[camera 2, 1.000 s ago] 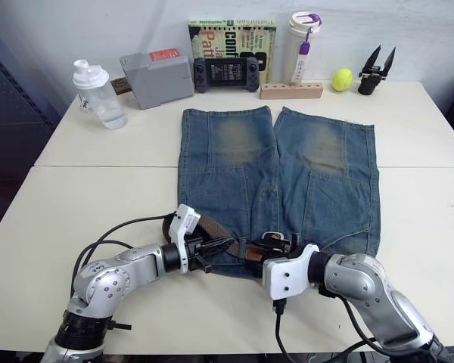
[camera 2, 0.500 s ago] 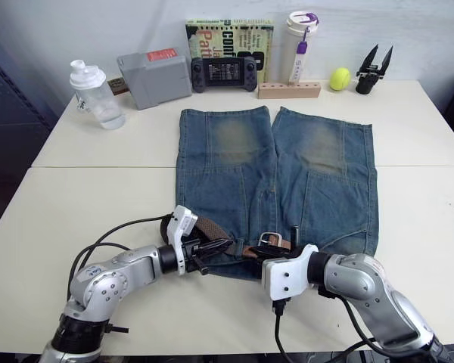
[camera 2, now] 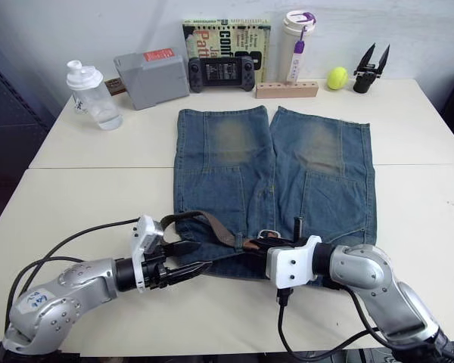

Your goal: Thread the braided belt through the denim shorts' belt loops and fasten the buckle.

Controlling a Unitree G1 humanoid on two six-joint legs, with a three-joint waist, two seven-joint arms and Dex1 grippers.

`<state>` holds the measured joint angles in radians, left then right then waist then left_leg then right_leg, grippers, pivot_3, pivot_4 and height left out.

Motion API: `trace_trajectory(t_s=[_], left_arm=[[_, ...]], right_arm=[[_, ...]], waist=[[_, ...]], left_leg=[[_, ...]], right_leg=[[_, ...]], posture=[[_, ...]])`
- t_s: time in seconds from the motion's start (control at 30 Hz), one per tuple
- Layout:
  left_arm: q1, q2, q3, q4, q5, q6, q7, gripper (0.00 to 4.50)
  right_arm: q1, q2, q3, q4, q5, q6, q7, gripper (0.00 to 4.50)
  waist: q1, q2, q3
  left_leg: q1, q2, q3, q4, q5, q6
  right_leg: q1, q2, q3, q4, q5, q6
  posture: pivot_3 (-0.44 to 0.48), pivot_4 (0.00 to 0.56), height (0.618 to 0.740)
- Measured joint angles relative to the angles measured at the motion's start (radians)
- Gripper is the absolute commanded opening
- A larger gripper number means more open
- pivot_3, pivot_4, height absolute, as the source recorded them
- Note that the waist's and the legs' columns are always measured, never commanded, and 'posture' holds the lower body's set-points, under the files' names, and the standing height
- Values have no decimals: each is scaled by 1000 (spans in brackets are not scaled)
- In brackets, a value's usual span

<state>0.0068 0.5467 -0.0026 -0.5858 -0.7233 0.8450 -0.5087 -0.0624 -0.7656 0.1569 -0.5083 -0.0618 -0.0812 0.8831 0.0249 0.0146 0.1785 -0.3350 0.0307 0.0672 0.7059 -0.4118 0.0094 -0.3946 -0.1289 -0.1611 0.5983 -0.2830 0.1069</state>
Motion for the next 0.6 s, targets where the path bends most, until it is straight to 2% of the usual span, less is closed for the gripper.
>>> trace_trajectory(t_s=[0.13, 0.17, 0.37, 0.6], left_arm=[[-1, -42, -27, 16, 64, -58, 21, 139], [0, -41, -34, 17, 76, -70, 21, 18], [39, 54, -175, 41, 283, -223, -9, 18], [32, 90, -225, 57, 393, -326, -25, 18]], right_arm=[[0, 0, 0, 0, 1, -1, 1, 0], [1, 0, 0, 0, 1, -1, 1, 0], [7, -12, -7, 1, 4, -9, 2, 0], [30, -51, -88, 22, 48, -46, 8, 0]], waist=[[0, 0, 0], [0, 0, 0], [2, 1, 0], [2, 1, -1]], left_leg=[[0, 0, 0, 0, 0, 0], [0, 0, 0, 0, 0, 0], [1, 0, 1, 0, 0, 0], [2, 0, 1, 0, 0, 0]], right_leg=[[0, 0, 0, 0, 0, 0], [0, 0, 0, 0, 0, 0], [0, 0, 0, 0, 0, 0], [1, -1, 0, 1, 0, 0]], posture=[[0, 150, 731], [0, 150, 731], [0, 150, 731], [0, 150, 731]])
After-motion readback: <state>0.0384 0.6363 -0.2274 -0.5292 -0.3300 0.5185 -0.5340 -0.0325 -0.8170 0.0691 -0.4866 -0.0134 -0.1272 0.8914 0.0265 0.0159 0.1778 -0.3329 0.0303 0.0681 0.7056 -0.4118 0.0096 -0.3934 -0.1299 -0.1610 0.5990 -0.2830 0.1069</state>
